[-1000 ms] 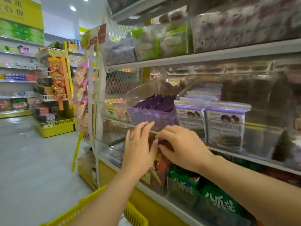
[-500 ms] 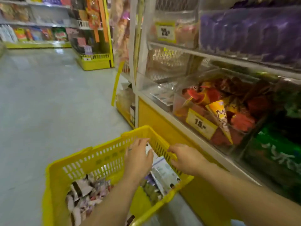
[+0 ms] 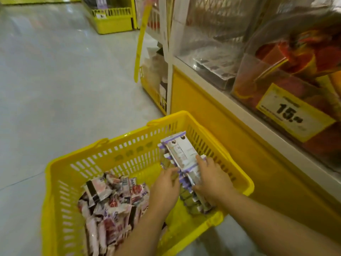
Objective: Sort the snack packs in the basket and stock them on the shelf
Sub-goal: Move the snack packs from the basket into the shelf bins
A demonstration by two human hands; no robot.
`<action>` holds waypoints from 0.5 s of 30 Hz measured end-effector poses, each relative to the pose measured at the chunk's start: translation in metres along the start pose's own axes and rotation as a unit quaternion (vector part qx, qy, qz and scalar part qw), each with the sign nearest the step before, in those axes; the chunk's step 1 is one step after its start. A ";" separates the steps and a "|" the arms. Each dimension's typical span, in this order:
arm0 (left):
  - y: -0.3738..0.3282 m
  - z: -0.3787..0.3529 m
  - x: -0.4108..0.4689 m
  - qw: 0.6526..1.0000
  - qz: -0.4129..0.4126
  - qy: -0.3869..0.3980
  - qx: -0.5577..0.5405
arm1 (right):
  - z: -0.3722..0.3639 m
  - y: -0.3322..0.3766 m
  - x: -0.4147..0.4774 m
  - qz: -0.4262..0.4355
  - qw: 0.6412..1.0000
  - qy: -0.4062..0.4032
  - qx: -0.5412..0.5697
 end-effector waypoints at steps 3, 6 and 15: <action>0.005 -0.008 0.000 0.999 0.011 0.017 -0.034 | 0.004 0.004 0.002 0.011 1.000 -0.014 0.007; 0.007 -0.008 0.000 0.998 0.020 0.024 -0.053 | 0.010 0.012 -0.004 0.037 0.999 -0.035 0.006; -0.017 0.009 0.008 0.949 0.054 0.093 -0.297 | 0.072 0.061 -0.010 0.141 0.844 -0.022 0.518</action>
Point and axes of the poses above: each hand's wrist, its own x-axis towards the middle knuckle, its own z-axis out of the back of the hand, y = z × x, the point moved 10 cm from there along x, towards the middle knuckle, and after that the axes turned 11 degrees about x, right-handed, at the moved point
